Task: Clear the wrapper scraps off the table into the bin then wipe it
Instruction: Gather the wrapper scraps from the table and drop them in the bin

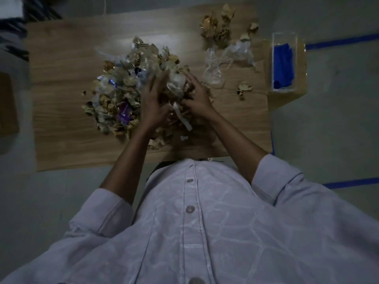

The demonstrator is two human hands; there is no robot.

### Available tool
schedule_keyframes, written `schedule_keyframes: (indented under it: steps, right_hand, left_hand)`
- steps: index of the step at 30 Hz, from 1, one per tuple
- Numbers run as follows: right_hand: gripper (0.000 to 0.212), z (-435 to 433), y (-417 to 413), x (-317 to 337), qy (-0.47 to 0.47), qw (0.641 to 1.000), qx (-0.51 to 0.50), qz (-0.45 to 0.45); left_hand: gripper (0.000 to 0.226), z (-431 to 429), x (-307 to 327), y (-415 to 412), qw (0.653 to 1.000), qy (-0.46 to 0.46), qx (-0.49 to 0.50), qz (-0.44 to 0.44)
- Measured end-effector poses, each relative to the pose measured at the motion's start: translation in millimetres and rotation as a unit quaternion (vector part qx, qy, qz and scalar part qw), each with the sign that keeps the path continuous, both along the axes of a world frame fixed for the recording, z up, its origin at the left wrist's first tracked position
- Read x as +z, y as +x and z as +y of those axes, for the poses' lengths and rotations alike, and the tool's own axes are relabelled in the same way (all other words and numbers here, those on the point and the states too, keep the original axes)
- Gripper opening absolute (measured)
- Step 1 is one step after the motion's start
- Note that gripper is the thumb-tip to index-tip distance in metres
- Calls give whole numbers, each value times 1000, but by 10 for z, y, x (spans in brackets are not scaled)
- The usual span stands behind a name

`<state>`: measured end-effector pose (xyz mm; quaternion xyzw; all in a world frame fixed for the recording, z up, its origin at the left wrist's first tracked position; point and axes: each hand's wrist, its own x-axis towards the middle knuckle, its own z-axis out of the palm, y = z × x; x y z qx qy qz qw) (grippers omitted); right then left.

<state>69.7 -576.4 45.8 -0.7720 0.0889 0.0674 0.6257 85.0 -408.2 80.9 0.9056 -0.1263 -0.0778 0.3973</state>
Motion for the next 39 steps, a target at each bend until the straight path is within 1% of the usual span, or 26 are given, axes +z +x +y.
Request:
schedule_keyframes:
  steps: [1,2,3,5,6,8,10,11,14,16,17,19,20,22,23,25,26,28,29,31,32,33,35,36,37,39]
  right_hand:
    - [83,64,43,33,-12,1000,16,-12]
    - [79,124,65,9,-29,999,24,-14]
    - [76,162,71,-32,-56,998,18,-5]
    - [71,259,-5,-80,-98,994,-29,30]
    - [68,295,-41,-113,-110,992,-50,34]
    - [65,328,-93,-91,-134,990,-36,24]
    - [66,371,-110,-64,-141,989,-10,29]
    - [66,400,-133,-64,-150,988,-28,31]
    - [54,457,-260,-44,-166,975,-146,2]
    - [47,456,-392,-36,-158,965,-209,-4]
    - [45,456,-476,-54,-163,958,-234,15]
    - [42,442,-661,-150,-177,941,-274,94]
    - [40,448,-758,-226,-171,932,-287,139]
    - [35,518,-972,-328,-137,919,-302,215]
    - [34,580,-1067,-345,-118,915,-302,240]
    - [34,725,-1217,-373,-86,915,-296,262]
    - [33,791,-1262,-413,-82,915,-291,266]
    - [31,909,-1287,-531,-76,914,-286,276]
    - [36,922,-1297,-772,-55,913,-291,279]
    - [52,1023,-1164,-924,-14,917,-297,265]
    - [57,1101,-1047,-853,1,922,-294,251]
    - [56,1204,-921,-653,19,927,-286,242]
    - [53,1345,-729,-390,49,944,-245,215]
    - [51,1389,-672,-310,35,955,-221,194]
    - [50,1431,-641,-231,10,963,-202,176]
    - [47,1475,-659,-143,-36,968,-200,149]
  left_hand:
    - [84,115,-7,42,998,54,11,-23]
    - [84,220,-34,70,994,107,20,-23]
    - [87,301,-102,75,987,158,20,3]
    - [100,458,-233,-12,969,237,5,75]
    - [104,519,-290,-59,965,253,-6,73]
    - [106,595,-317,-144,962,272,-24,26]
    - [105,670,-282,-190,960,279,-32,7]
    - [104,697,-263,-196,961,275,-33,-17]
    - [92,703,-139,-200,958,240,-35,-153]
    - [89,712,-88,-249,954,215,-72,-195]
    - [87,721,-113,-319,950,205,-105,-209]
    - [82,748,-284,-472,932,194,-200,-233]
    - [79,787,-420,-522,916,196,-254,-242]
    - [80,884,-686,-610,877,241,-335,-247]
    - [82,926,-760,-617,862,276,-355,-234]
    - [75,990,-793,-555,854,311,-364,-202]
    - [70,1025,-784,-499,848,325,-369,-196]
    - [66,1091,-780,-363,822,367,-386,-204]
    - [64,1125,-776,-296,806,390,-386,-221]
    - [63,1170,-771,-202,789,409,-379,-259]
    - [65,1186,-758,-185,787,404,-378,-273]
    - [69,1190,-746,-189,788,392,-378,-288]
    - [84,1194,-689,-233,802,362,-369,-298]
    - [87,1183,-642,-265,815,349,-359,-292]
    - [87,1166,-598,-290,827,337,-348,-285]
    - [79,1130,-533,-329,849,312,-326,-275]
